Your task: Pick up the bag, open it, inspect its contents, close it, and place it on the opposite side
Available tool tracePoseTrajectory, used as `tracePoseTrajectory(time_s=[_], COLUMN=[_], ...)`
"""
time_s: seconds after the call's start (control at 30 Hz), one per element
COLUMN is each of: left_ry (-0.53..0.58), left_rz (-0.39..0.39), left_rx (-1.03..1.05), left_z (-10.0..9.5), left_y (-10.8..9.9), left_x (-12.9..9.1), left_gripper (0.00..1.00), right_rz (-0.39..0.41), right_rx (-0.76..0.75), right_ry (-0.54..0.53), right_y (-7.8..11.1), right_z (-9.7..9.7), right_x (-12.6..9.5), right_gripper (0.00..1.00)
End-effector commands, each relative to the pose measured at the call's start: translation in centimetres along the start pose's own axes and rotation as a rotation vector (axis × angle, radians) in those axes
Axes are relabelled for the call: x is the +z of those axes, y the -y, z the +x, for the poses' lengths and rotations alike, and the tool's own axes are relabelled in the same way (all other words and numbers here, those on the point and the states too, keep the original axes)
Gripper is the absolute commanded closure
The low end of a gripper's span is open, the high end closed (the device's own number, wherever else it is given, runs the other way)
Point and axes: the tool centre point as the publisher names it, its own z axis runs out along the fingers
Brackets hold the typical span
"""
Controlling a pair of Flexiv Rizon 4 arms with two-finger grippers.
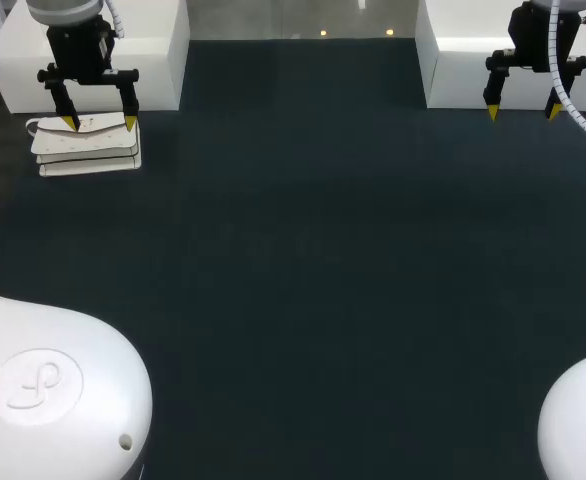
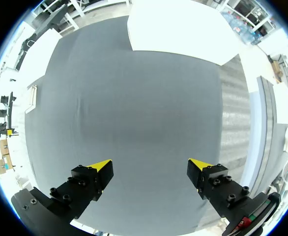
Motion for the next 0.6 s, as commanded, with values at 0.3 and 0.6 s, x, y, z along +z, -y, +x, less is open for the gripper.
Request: tracePoseTrajectory(time_s=[0.3,0.6], left_ry=[0.002,-0.041], left_rz=[-0.001,-0.003], left_rx=[0.0,0.014], left_z=[0.04,-0.45], left_y=[0.01,0.42], left_x=[-0.04,0.28], left_gripper=[0.0,0.0], right_rz=[0.002,-0.024], right_rx=[0.0,-0.112], right_ry=[0.002,0.02], right_y=[0.01,-0.56], right_z=[0.03,0.89], right_x=[-0.08,0.4], right_gripper=[0.0,0.0])
